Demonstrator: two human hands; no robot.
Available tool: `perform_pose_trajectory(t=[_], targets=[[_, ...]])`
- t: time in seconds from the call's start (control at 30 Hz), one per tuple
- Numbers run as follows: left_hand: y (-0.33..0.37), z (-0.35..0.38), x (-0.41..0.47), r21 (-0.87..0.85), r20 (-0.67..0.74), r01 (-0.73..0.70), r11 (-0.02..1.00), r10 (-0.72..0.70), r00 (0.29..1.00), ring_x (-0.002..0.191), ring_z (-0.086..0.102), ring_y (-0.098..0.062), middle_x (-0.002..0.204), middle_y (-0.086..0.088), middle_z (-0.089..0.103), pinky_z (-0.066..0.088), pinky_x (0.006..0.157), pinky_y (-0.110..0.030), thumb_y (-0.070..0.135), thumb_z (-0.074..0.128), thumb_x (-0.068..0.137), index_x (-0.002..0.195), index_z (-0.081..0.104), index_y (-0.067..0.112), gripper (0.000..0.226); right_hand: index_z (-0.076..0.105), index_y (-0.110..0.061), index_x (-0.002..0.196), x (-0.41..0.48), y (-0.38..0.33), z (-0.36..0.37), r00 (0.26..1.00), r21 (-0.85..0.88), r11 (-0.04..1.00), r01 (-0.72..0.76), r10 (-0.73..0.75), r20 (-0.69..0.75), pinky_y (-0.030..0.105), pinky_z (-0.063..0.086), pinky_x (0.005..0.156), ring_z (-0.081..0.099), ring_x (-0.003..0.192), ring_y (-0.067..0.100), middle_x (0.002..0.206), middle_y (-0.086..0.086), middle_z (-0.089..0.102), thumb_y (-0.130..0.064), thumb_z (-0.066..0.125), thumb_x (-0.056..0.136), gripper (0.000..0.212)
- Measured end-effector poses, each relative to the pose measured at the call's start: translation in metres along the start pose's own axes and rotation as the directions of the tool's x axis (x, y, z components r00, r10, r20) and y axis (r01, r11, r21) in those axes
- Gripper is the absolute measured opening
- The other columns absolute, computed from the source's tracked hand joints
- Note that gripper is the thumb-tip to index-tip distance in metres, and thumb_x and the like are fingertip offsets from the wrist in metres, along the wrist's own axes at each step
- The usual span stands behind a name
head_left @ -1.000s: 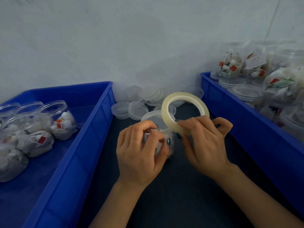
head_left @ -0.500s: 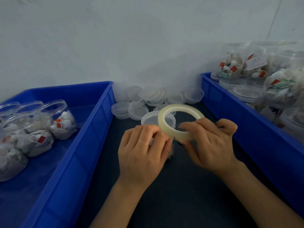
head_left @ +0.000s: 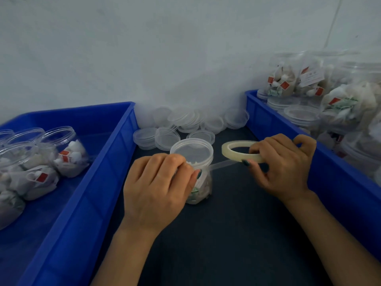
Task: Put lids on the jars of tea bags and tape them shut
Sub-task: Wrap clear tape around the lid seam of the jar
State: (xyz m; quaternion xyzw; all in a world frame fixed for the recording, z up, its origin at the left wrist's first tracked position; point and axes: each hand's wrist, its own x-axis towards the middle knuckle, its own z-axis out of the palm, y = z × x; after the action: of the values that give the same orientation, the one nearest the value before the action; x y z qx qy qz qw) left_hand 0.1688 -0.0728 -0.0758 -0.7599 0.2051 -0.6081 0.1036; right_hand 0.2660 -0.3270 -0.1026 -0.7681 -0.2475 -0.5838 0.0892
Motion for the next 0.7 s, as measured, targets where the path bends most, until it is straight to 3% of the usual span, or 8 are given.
perform_pose_trajectory(t=[0.17,0.37,0.7], targets=[[0.005,-0.005,-0.007,-0.03,0.06,-0.009,1.0,0.011,0.998,0.083,0.05,-0.019,0.086,-0.008,0.069,0.038,0.073,-0.033,0.023,0.059,0.1,0.079,0.068,0.01,0.026,0.07,-0.016,0.077,-0.005,0.0,0.007,0.995,0.029,0.995,-0.095,0.094,0.036,0.043,0.029,0.083,0.062,0.08,0.024,0.078,0.0,0.066,-0.051,0.051,0.1,0.046],[0.0,-0.002,-0.015,-0.056,0.128,0.082,0.995,-0.074,0.989,0.081,0.048,-0.019,0.086,-0.009,0.065,0.037,0.071,-0.034,0.022,0.058,0.099,0.08,0.065,0.009,0.024,0.069,-0.017,0.083,-0.003,-0.015,0.01,0.972,0.144,0.962,-0.231,0.221,0.083,0.041,0.024,0.085,0.052,0.096,0.022,0.088,-0.001,0.063,-0.046,0.058,0.093,0.033],[-0.009,0.004,-0.027,-0.045,0.148,0.169,0.985,-0.161,0.976,0.08,0.048,-0.021,0.087,-0.011,0.062,0.037,0.068,-0.034,0.021,0.054,0.1,0.079,0.064,0.008,0.027,0.068,-0.015,0.084,-0.003,-0.028,0.011,0.963,0.16,0.951,-0.266,0.252,0.099,0.034,0.016,0.086,0.049,0.099,0.02,0.09,-0.001,0.064,-0.047,0.059,0.094,0.035]])
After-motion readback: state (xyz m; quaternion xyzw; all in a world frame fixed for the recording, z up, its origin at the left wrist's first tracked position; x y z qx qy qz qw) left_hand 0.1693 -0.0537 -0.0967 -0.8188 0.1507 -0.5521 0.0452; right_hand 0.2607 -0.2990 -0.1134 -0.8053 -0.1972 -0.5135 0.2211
